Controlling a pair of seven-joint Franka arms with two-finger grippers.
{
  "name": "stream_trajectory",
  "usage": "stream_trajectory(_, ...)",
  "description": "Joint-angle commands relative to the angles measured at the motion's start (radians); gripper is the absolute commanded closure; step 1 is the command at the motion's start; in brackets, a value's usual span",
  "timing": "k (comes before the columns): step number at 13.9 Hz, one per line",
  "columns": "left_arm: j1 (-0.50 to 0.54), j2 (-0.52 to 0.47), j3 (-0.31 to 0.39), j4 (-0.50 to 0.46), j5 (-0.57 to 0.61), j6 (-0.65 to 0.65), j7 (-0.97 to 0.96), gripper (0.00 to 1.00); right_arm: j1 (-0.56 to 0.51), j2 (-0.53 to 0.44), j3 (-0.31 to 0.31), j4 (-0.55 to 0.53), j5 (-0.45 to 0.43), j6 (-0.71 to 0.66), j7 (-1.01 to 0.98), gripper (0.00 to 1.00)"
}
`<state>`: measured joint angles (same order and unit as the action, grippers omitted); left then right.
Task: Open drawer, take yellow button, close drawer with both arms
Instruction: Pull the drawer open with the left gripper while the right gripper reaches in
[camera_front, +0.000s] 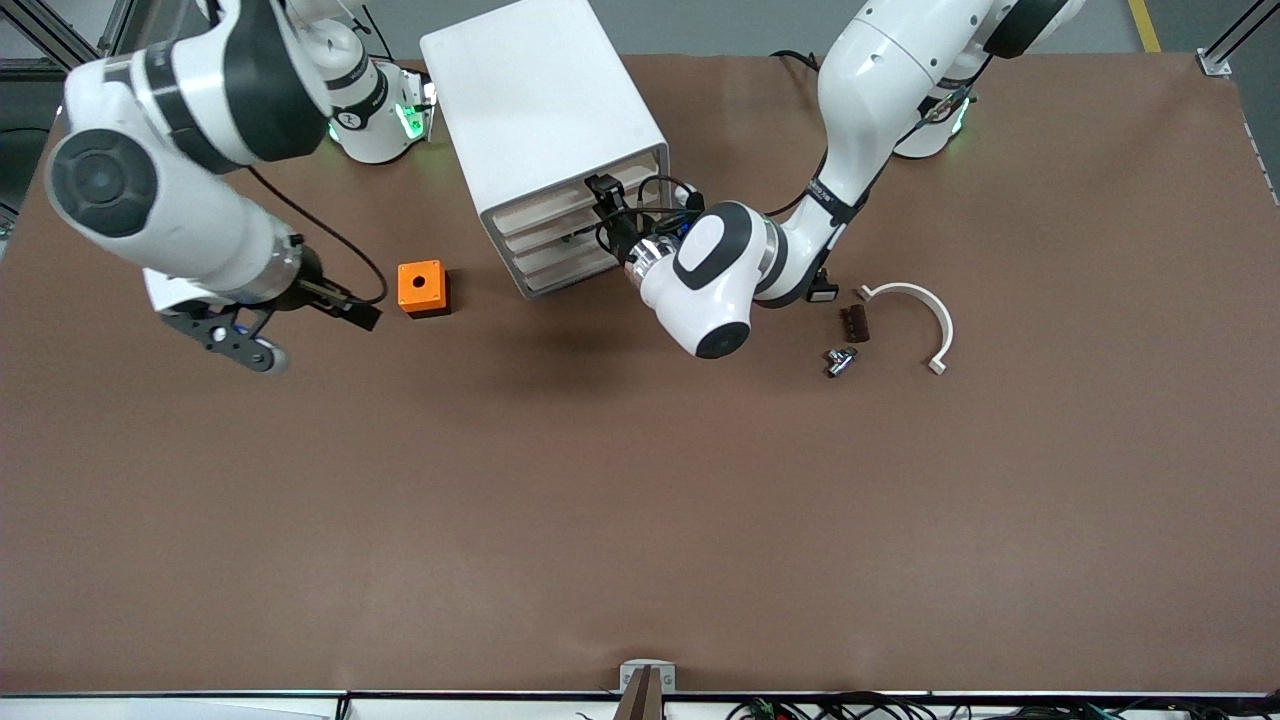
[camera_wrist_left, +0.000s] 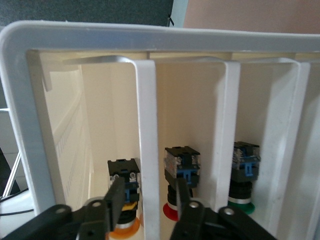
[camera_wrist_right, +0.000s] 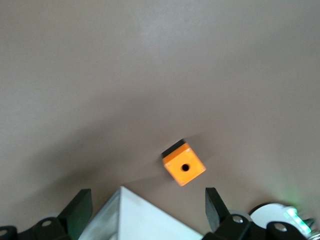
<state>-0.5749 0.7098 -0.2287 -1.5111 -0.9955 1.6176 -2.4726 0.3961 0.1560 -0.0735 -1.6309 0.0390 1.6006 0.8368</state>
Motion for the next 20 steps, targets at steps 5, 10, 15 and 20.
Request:
stream_trajectory(5, 0.007, 0.011, 0.014, 0.04, -0.008, -0.019, -0.012, 0.99, 0.168, -0.026, -0.009, -0.033, 0.025, 0.074, 0.342, 0.0)
stream_trajectory(10, 0.102, 0.019, 0.02, 0.1, 0.04, -0.021, 0.023, 1.0, 0.256, -0.029, -0.009, -0.072, 0.027, 0.153, 0.54, 0.0)
stream_trajectory(15, 0.196, 0.037, 0.022, 0.14, 0.04, -0.012, 0.145, 0.99, 0.339, -0.018, -0.009, -0.073, 0.027, 0.223, 0.718, 0.0)
stream_trajectory(20, 0.217, 0.056, 0.049, 0.16, 0.038, -0.005, 0.202, 0.68, 0.431, 0.013, -0.009, -0.072, 0.027, 0.295, 0.882, 0.0)
